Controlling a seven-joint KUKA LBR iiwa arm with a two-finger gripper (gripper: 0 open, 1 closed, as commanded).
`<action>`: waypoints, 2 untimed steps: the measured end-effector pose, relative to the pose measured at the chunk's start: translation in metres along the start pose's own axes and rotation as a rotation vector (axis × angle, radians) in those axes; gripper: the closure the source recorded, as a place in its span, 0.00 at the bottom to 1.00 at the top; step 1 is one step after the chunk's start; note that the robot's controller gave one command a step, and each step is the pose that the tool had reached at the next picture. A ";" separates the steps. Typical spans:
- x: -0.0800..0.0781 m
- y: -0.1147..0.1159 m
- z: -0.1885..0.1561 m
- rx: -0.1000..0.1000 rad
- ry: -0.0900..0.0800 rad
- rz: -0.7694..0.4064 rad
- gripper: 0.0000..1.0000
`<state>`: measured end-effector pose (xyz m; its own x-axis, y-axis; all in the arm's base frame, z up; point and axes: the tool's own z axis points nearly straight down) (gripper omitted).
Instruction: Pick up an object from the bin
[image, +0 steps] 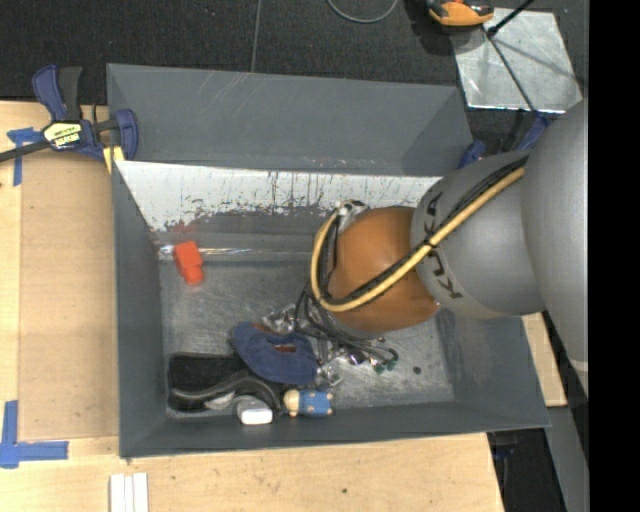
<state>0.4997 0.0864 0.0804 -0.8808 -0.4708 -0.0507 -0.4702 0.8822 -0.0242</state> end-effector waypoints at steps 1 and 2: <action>-0.016 0.035 -0.009 -0.006 0.027 0.037 0.00; -0.027 0.031 0.006 -0.010 0.045 0.174 0.00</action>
Offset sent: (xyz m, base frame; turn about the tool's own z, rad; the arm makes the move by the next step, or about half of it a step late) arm -0.0126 0.0439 0.0045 0.0357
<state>0.5095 0.1261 0.0754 -0.9503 -0.3111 -0.0090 -0.3110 0.9504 -0.0089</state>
